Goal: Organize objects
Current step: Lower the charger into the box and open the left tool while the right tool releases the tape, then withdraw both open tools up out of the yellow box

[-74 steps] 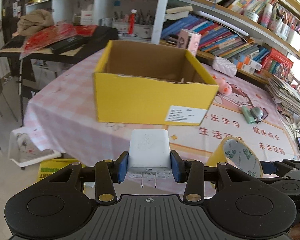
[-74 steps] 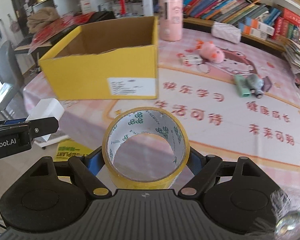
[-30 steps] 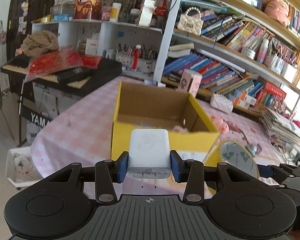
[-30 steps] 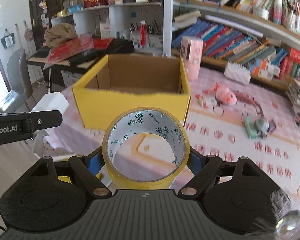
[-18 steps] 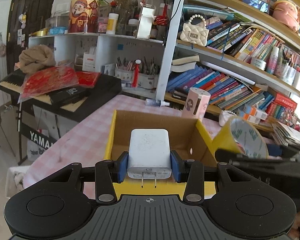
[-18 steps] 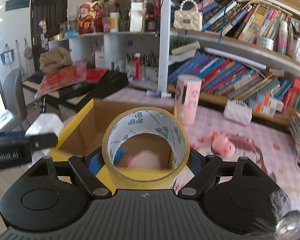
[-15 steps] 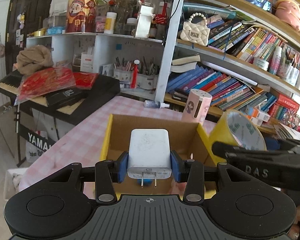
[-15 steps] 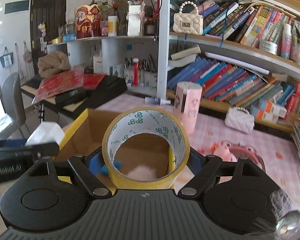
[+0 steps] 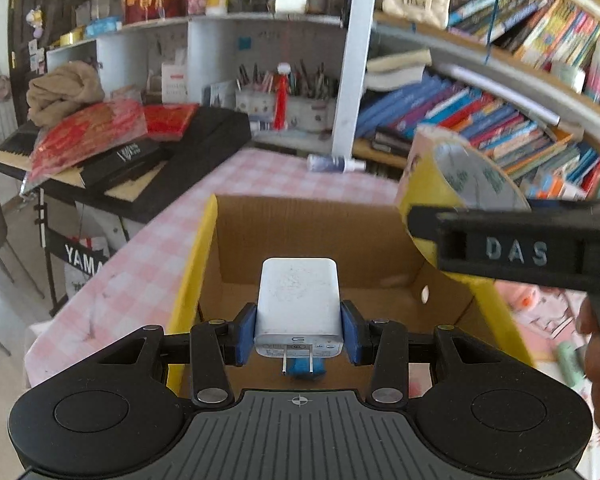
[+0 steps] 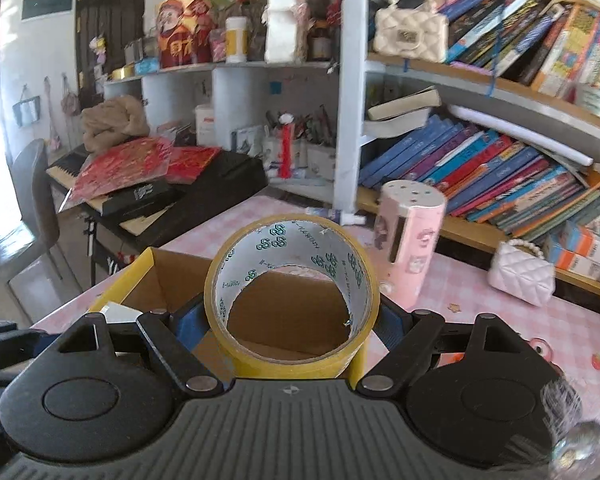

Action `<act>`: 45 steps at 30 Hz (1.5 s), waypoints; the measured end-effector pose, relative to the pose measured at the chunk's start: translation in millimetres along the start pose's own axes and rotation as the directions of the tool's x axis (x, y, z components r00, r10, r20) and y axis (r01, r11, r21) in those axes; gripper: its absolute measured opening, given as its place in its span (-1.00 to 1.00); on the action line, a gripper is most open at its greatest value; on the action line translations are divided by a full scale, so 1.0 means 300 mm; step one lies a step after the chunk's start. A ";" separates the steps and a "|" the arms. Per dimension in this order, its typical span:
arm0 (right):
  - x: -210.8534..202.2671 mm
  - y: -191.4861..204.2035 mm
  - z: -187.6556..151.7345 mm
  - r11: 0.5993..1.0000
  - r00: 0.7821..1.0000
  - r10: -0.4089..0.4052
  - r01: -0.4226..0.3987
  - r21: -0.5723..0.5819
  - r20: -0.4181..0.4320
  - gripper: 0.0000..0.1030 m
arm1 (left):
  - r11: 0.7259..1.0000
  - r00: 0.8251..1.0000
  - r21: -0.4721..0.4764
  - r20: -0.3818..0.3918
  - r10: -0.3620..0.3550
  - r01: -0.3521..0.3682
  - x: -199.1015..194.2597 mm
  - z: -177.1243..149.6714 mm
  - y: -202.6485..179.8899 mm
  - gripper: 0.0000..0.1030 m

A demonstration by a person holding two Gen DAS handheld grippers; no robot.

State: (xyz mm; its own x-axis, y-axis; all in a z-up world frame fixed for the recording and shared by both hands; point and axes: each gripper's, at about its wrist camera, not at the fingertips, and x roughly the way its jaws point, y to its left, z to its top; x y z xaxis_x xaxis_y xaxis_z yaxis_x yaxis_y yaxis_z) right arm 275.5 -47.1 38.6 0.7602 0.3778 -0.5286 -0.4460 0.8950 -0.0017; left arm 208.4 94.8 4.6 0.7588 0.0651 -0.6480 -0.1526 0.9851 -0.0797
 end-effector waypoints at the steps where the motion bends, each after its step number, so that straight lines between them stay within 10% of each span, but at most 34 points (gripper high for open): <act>1: 0.021 0.004 0.001 1.000 1.000 0.013 -0.013 -0.009 -0.011 0.59 | 1.000 1.000 0.005 -0.013 0.004 -0.004 0.016 -0.005 -0.005 -0.20; 29: 0.329 0.090 -0.088 0.975 0.899 0.134 -0.195 -0.107 -0.417 0.59 | 0.999 0.986 0.011 -0.159 0.052 -0.051 0.155 -0.076 -0.023 -0.20; 45: 0.195 0.059 -0.048 0.989 0.957 0.119 -0.137 -0.052 -0.266 0.61 | 0.999 0.999 0.005 -0.012 0.047 -0.047 0.005 -0.049 -0.016 0.32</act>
State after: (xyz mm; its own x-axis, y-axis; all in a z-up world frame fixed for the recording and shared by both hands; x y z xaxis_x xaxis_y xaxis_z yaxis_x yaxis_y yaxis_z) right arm 305.5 -12.6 -4.5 0.5484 0.4048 -0.7317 -0.5702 0.8211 0.0269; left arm 200.9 87.8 -7.0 0.7433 0.1093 -0.6600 -0.1848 0.9817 -0.0456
